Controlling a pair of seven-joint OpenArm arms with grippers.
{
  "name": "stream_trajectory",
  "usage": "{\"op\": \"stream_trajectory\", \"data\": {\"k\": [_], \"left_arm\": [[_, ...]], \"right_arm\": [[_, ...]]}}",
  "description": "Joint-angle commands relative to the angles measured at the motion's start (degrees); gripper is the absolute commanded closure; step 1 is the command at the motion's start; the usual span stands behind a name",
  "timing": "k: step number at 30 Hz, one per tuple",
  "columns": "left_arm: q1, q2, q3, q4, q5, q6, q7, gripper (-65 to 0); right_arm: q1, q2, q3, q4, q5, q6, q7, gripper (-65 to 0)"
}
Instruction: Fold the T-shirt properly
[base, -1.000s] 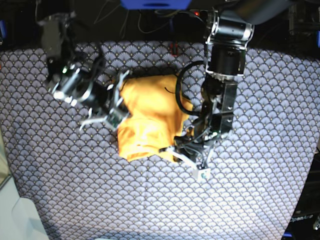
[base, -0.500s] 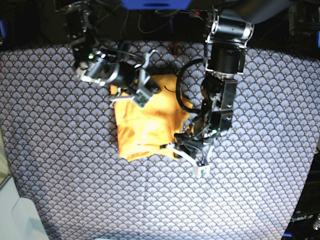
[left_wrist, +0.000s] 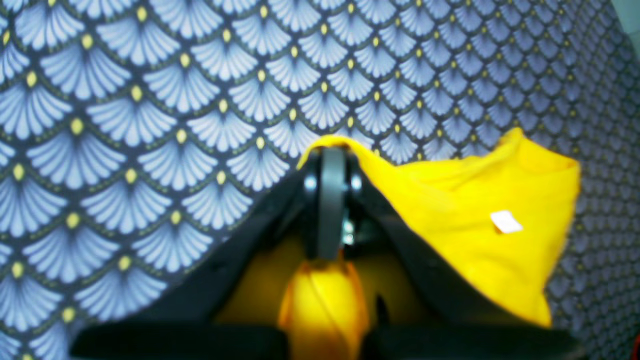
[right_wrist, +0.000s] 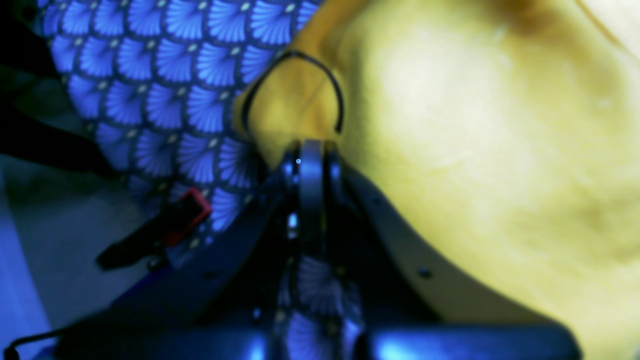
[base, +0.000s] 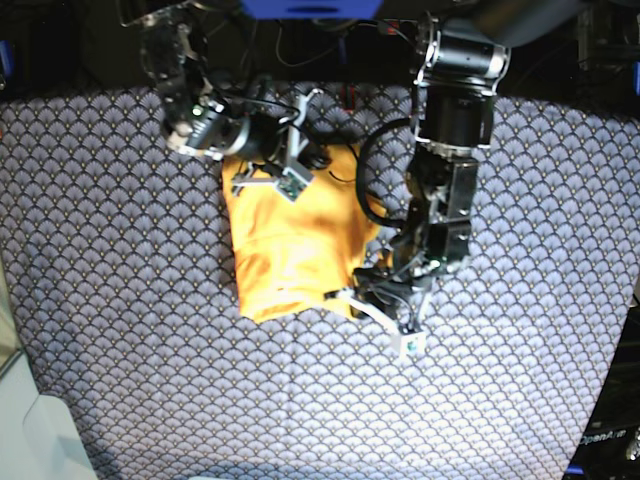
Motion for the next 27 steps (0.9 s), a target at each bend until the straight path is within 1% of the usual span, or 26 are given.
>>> {"op": "stream_trajectory", "data": {"k": [1, 2, 6, 9, 11, 14, 15, 17, 18, 20, 23, 24, 27], "left_arm": [[-1.23, 0.05, -0.24, 2.82, -1.82, -0.60, -0.17, 0.0], [-0.88, -0.12, -0.24, 4.67, -2.96, -0.60, 0.53, 0.0], [0.26, -2.85, -0.06, 13.02, -6.66, -0.16, 1.76, 0.0], [2.37, -5.49, -0.24, 18.65, -7.18, -0.16, 6.16, 0.0], [4.22, -8.30, -0.33, 22.60, -7.27, -0.16, 8.71, 0.0], [8.70, -12.96, -0.68, 28.05, -7.36, -0.16, 10.47, 0.0], [10.81, -14.54, -1.47, 30.43, -7.36, -0.25, 11.00, 0.0], [14.94, -16.39, -4.55, 34.73, -7.36, -0.60, 11.96, 0.0], [17.41, -16.91, -6.92, 37.37, -7.36, -0.78, 12.49, 0.0], [22.51, -17.62, -12.02, 42.12, -7.45, -0.86, 14.34, 0.0], [28.48, -18.67, -17.12, 45.02, -7.45, -0.95, 15.48, 0.0], [30.33, -18.76, -18.00, 45.19, -7.45, -0.95, 15.48, 0.0], [35.25, -20.69, -19.75, 45.46, -7.45, -0.95, 15.30, 0.0]], "right_arm": [[-0.79, 0.66, 0.43, 3.24, 0.78, 0.08, 1.36, 0.0], [-1.41, 1.10, 0.51, 5.70, 0.69, 0.08, 1.00, 0.0], [-3.52, 3.56, 2.45, 12.03, 0.69, 0.08, 0.83, 0.0], [-4.83, 5.40, 5.26, 12.82, 0.69, 0.08, 1.09, 0.0], [-5.98, 6.46, 9.22, 12.82, 0.69, 0.08, 1.44, 0.0], [-7.74, 6.90, 16.43, 12.91, 0.69, 0.08, 1.53, 0.0], [-8.35, 6.99, 18.89, 12.91, 0.69, 0.08, 1.53, 0.0], [-9.58, 7.60, 22.76, 13.08, 0.69, 0.08, 1.62, 0.0], [-10.72, 8.22, 25.04, 13.35, 0.78, 0.08, 1.62, 0.0], [-13.19, 8.31, 29.17, 13.79, 0.78, 0.08, 2.50, 0.0], [-16.79, 8.04, 35.33, 13.79, 0.78, 0.08, 6.10, 0.0], [-17.93, 7.69, 37.17, 13.70, 0.78, 0.08, 6.63, 0.0], [-20.92, 6.46, 42.71, 13.52, 0.69, 0.08, 6.98, 0.0]]}}
